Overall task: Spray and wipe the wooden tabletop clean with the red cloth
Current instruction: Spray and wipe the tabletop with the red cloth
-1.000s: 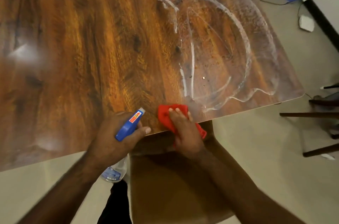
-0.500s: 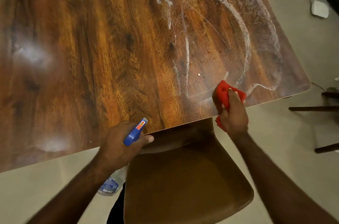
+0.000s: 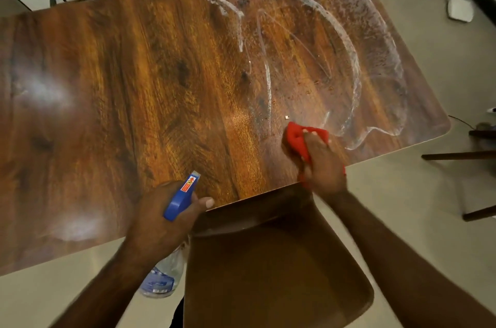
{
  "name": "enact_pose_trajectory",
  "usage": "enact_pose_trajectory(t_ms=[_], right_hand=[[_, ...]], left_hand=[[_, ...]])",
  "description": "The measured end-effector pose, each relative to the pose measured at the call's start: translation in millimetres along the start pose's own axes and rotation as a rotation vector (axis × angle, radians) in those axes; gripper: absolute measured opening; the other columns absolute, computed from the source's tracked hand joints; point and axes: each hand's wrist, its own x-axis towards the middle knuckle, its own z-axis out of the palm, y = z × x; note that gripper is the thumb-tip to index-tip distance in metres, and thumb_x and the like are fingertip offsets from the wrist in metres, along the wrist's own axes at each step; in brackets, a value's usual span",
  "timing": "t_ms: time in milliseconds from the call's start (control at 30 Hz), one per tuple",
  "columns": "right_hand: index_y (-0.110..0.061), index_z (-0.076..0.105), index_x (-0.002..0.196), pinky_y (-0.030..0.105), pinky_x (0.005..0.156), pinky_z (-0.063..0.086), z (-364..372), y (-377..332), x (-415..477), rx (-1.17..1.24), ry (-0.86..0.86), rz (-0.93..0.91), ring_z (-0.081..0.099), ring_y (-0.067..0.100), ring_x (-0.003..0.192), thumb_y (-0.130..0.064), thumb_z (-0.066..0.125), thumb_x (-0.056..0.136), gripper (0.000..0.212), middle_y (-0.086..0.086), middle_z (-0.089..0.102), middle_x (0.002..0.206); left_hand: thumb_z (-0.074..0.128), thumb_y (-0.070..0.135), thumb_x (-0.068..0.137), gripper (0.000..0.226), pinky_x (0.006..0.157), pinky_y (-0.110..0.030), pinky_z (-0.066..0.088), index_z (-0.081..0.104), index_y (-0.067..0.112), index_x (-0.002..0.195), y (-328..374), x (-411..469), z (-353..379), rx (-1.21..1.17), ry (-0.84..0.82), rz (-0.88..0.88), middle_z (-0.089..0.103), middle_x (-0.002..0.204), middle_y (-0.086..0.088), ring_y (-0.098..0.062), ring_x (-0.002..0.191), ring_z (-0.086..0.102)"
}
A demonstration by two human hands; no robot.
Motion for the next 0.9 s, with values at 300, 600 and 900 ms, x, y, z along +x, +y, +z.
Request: enact_pose_trajectory(t_ms=[300, 600, 900], right_hand=[[-0.016, 0.028, 0.164, 0.049, 0.132, 0.008, 63, -108, -34, 0.010, -0.094, -0.267, 0.018, 0.019, 0.160, -0.009, 0.067, 0.087, 0.087, 0.001, 0.031, 0.170], [-0.026, 0.034, 0.161, 0.058, 0.118, 0.042, 10, -44, 69, 0.046, -0.014, 0.010, 0.049, 0.031, 0.143, -0.020, 0.062, 0.099, 0.068, 0.008, 0.051, 0.157], [-0.014, 0.030, 0.164, 0.053, 0.131, 0.012, 87, -150, 9, 0.036, -0.117, -0.341, 0.017, 0.020, 0.161, -0.017, 0.068, 0.093, 0.080, 0.004, 0.032, 0.170]], left_hand=[[0.065, 0.063, 0.079, 0.037, 0.057, -0.028, 0.053, 0.058, 0.029, 0.068, -13, 16, -7, -0.032, -0.023, 0.035, 0.062, 0.063, 0.007, -0.015, 0.057, 0.061], [0.068, 0.050, 0.083, 0.028, 0.057, -0.017, 0.046, 0.060, 0.027, 0.071, -19, 41, -22, -0.043, -0.100, 0.122, 0.059, 0.062, 0.007, -0.017, 0.058, 0.060], [0.063, 0.062, 0.081, 0.033, 0.056, -0.016, 0.047, 0.058, 0.031, 0.073, -16, 70, -40, -0.054, -0.130, 0.160, 0.061, 0.066, 0.011, -0.015, 0.061, 0.061]])
